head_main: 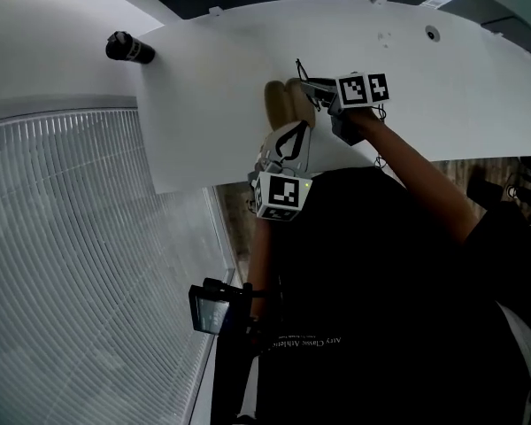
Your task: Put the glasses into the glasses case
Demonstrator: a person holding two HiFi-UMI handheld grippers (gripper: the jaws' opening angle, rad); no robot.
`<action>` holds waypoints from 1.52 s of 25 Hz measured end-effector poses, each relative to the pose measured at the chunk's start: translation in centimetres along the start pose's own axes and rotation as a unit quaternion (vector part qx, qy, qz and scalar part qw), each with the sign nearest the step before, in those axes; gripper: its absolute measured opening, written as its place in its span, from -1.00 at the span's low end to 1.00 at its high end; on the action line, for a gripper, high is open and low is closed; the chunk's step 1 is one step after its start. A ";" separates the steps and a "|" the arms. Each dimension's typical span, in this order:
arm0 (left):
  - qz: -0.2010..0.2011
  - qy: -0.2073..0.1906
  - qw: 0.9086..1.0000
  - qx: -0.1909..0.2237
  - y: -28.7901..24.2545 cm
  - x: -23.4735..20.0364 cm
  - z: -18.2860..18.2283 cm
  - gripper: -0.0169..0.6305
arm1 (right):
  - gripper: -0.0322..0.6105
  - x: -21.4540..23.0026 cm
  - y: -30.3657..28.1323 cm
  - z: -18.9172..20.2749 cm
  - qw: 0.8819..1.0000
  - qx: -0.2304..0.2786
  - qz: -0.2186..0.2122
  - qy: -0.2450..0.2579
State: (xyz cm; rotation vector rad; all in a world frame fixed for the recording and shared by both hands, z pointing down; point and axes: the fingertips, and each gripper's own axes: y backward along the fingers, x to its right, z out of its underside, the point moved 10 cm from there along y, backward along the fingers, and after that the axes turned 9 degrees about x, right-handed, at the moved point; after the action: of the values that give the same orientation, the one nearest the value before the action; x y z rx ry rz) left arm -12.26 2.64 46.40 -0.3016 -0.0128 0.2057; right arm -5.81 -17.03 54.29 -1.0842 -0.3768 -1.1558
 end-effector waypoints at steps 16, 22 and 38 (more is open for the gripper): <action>-0.072 0.065 0.995 0.001 8.9 -5.7 4.9 -0.92 | -0.58 3.4 -5.6 6.7 0.976 -0.060 0.200 -0.057; -0.065 0.068 0.996 0.005 10.2 -7.4 5.0 -0.92 | -0.58 3.8 -7.0 7.6 0.963 -0.075 0.252 -0.053; -0.047 0.087 0.995 -0.023 10.6 -8.3 7.1 -0.92 | -0.55 2.6 -7.9 8.4 0.964 -0.067 0.255 0.009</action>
State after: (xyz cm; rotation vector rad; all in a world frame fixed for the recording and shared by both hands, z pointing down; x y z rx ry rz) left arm -22.76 12.93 50.19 -0.3639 0.1398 0.0845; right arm -9.33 -11.43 64.06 -1.1984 0.0046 -0.7351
